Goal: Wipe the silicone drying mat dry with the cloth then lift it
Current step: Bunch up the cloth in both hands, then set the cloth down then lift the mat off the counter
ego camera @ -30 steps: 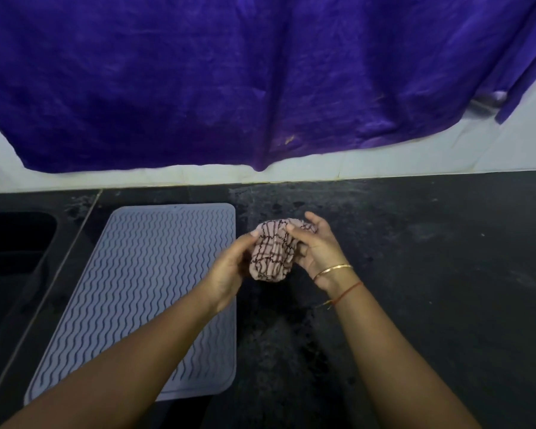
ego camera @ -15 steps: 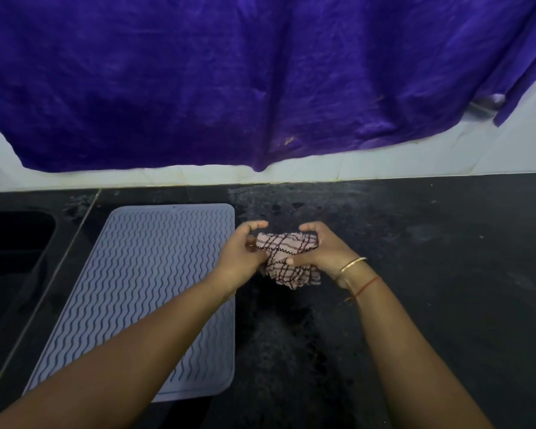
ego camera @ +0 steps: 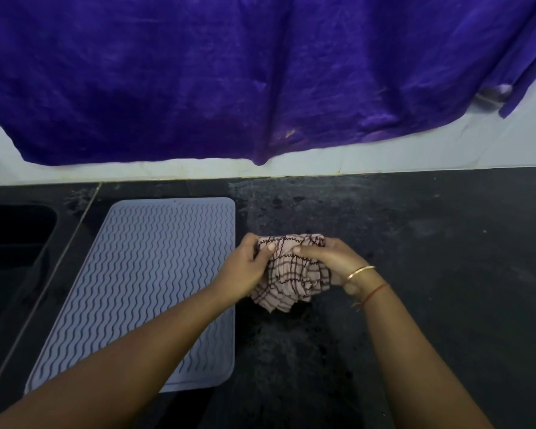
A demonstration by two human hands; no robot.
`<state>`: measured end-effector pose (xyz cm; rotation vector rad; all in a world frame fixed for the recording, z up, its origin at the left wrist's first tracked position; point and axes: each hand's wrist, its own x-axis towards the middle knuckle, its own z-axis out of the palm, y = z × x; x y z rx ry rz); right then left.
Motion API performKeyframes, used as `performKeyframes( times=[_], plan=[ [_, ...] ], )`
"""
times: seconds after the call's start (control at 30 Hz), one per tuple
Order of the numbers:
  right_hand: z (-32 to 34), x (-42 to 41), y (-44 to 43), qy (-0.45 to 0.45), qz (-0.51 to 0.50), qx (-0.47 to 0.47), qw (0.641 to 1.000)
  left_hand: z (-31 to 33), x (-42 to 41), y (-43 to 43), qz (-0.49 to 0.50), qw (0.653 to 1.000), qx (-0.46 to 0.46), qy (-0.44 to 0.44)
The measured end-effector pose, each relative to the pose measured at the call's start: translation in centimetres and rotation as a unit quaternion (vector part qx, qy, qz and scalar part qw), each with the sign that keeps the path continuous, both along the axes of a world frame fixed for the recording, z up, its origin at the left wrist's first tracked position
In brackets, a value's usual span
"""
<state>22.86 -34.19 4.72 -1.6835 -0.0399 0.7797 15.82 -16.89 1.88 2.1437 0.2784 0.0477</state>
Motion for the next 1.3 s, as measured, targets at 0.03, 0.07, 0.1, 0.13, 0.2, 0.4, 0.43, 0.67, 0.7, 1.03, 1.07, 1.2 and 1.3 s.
performKeyframes(
  times=[0.03,0.07,0.1,0.13,0.2,0.4,0.43,0.67,0.7,1.03,1.07,1.2,1.3],
  plan=[
    [-0.5,-0.2,0.1,0.012,-0.006,0.002,1.0,-0.5,-0.1,-0.1,0.01,1.0,-0.001,0.005],
    [-0.9,-0.4,0.3,0.016,-0.015,0.001,1.0,-1.0,0.0,-0.2,0.022,1.0,0.002,0.009],
    [-1.5,-0.4,0.6,0.012,-0.025,-0.006,1.0,-1.5,0.0,-0.3,0.037,0.999,0.003,0.012],
    [-2.0,-0.4,0.8,0.002,-0.033,-0.02,0.999,-2.0,0.1,-0.3,0.052,0.998,0.001,0.018],
    [-3.1,-0.3,1.2,-0.03,-0.041,-0.082,0.995,-2.8,0.4,-0.3,0.066,0.997,-0.003,0.048],
    [-6.6,-2.9,2.2,-0.309,0.033,-0.409,0.858,-4.8,-0.9,0.5,-0.027,0.987,0.13,0.093],
    [-7.1,-3.5,2.5,-0.363,0.026,-0.393,0.844,-5.1,-1.2,0.7,-0.027,0.985,0.15,0.079],
    [-10.4,-6.1,2.9,-0.399,0.152,-0.412,0.805,-5.5,-2.9,2.1,-0.032,0.982,0.183,0.014],
    [-10.5,-6.1,2.9,-0.401,0.156,-0.417,0.801,-5.4,-3.2,2.5,-0.032,0.982,0.186,0.015],
    [-6.5,-9.2,8.1,-0.476,0.129,-0.361,0.792,-2.9,-8.4,11.4,-0.051,0.974,0.193,0.103],
    [-6.1,-10.3,9.1,-0.482,0.162,-0.311,0.803,-2.5,-9.1,12.4,-0.07,0.972,0.197,0.106],
    [-6.6,-14.9,13.5,-0.456,0.328,-0.236,0.793,-1.3,-12.8,16.1,-0.156,0.96,0.192,0.134],
    [-7.6,-16.9,15.7,-0.447,0.369,-0.231,0.781,-1.5,-14.9,17.8,-0.198,0.935,0.236,0.173]
  ],
)
